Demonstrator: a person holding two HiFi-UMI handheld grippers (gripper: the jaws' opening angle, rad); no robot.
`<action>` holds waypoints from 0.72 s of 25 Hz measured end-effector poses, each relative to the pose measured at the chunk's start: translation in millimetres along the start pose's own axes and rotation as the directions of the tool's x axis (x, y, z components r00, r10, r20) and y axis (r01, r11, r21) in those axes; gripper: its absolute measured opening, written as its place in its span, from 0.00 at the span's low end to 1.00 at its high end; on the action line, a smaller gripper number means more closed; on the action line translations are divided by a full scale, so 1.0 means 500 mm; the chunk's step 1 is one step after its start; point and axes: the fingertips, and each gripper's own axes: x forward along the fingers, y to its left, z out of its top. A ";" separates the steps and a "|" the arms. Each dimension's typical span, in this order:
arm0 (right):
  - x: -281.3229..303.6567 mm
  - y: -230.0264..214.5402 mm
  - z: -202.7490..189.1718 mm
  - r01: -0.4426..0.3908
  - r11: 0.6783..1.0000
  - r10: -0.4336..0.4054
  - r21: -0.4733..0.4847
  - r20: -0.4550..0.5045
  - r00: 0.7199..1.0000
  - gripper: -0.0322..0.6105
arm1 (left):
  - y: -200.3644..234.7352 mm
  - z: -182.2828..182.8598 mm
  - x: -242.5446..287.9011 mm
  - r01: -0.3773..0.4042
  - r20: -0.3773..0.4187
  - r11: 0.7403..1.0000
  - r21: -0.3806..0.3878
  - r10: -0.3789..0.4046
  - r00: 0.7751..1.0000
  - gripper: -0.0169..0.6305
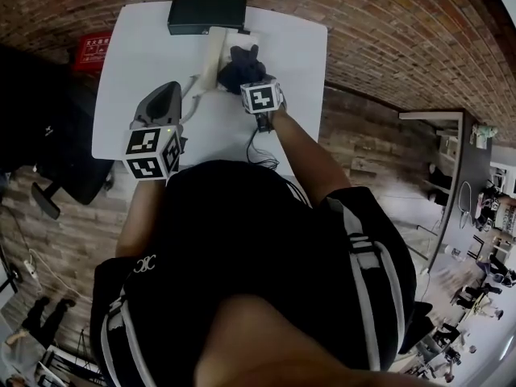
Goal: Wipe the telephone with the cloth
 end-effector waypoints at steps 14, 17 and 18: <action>-0.005 0.043 -0.040 -0.007 0.998 0.007 -0.055 0.001 1.000 0.12 | 0.008 -0.011 -0.006 -0.013 -0.006 1.000 -0.010 0.013 1.000 0.02; -0.005 0.085 -0.029 -0.040 0.995 0.039 -0.090 -0.004 0.999 0.12 | 0.009 -0.010 -0.006 -0.014 -0.007 1.000 -0.008 0.014 1.000 0.02; -0.003 0.097 -0.024 -0.050 0.995 0.050 -0.091 -0.006 0.999 0.12 | 0.008 -0.009 -0.005 -0.013 -0.008 1.000 -0.007 0.013 1.000 0.02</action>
